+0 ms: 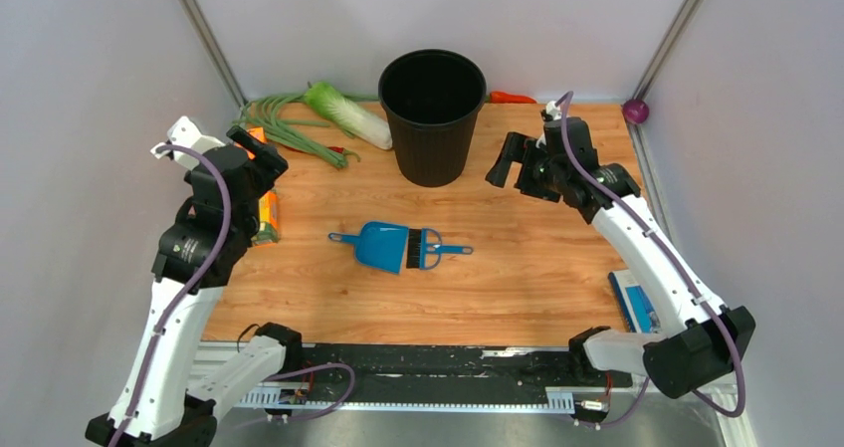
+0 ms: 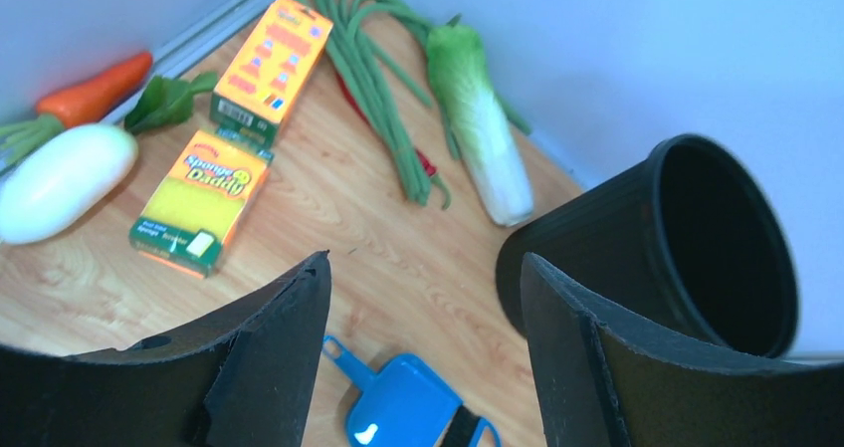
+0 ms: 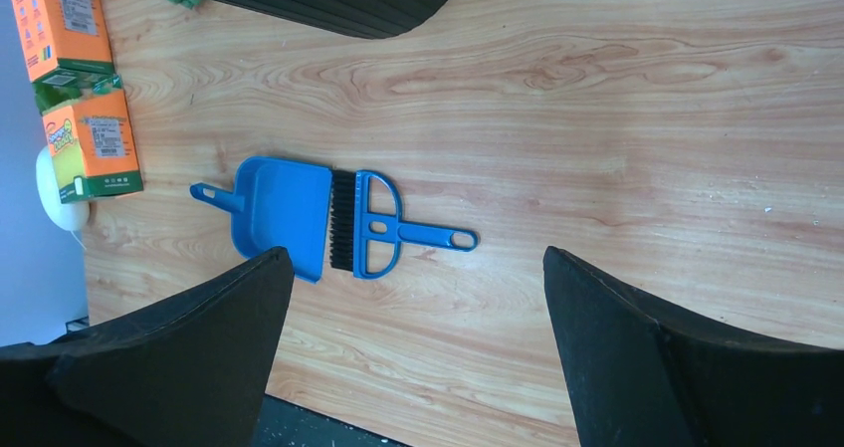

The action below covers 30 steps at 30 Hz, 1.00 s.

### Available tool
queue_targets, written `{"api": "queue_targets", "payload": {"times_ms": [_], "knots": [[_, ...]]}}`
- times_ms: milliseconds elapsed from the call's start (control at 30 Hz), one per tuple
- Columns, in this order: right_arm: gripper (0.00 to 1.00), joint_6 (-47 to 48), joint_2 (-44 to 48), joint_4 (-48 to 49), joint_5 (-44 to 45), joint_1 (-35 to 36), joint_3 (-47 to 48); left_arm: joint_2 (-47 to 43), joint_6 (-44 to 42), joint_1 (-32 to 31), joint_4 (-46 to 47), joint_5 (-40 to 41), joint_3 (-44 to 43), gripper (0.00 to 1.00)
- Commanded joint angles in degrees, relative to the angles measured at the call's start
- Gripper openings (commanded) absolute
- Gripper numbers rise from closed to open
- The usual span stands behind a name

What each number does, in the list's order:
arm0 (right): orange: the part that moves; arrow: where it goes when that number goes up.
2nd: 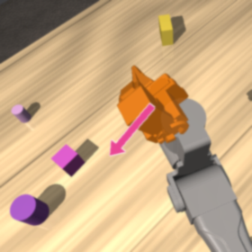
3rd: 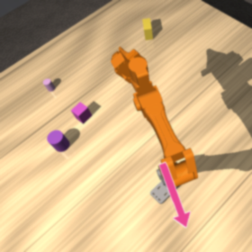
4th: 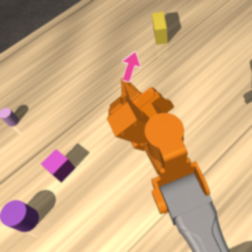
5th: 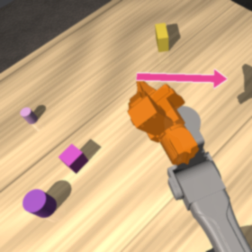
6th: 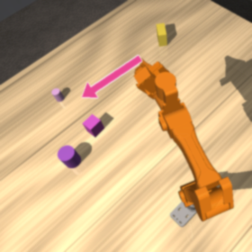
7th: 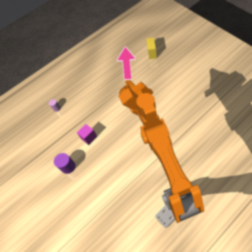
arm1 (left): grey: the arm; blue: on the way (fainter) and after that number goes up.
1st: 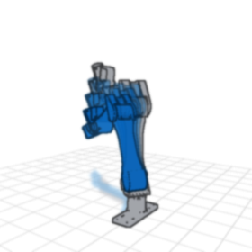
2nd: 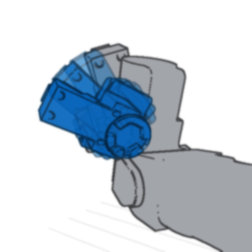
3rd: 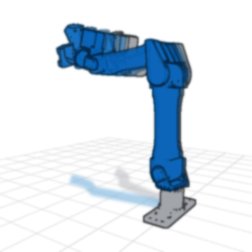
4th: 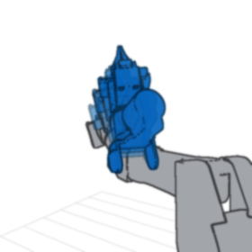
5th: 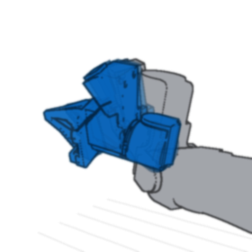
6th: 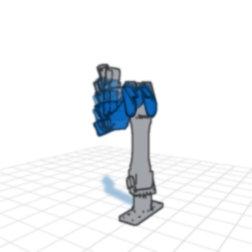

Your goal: Sweep away the paper scraps from the table

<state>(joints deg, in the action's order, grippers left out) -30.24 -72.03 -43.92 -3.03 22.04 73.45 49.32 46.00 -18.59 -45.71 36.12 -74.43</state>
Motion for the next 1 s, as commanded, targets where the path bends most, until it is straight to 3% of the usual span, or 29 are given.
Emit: {"api": "queue_targets", "payload": {"times_ms": [0,167,967], "knots": [[1.0,-2.01,2.15,0.24,0.92,-0.16,0.12,0.43,-1.61,0.13,-2.19,-0.51,-5.19,0.77],[1.0,-2.81,4.52,2.43,1.09,-0.16,-1.9,-3.26,-6.44,0.22,5.1,-5.87,-3.53,0.77],[1.0,-4.92,8.84,4.46,0.66,-0.07,-4.46,-6.87,-8.47,0.22,8.36,-7.64,1.48,0.78]]}}
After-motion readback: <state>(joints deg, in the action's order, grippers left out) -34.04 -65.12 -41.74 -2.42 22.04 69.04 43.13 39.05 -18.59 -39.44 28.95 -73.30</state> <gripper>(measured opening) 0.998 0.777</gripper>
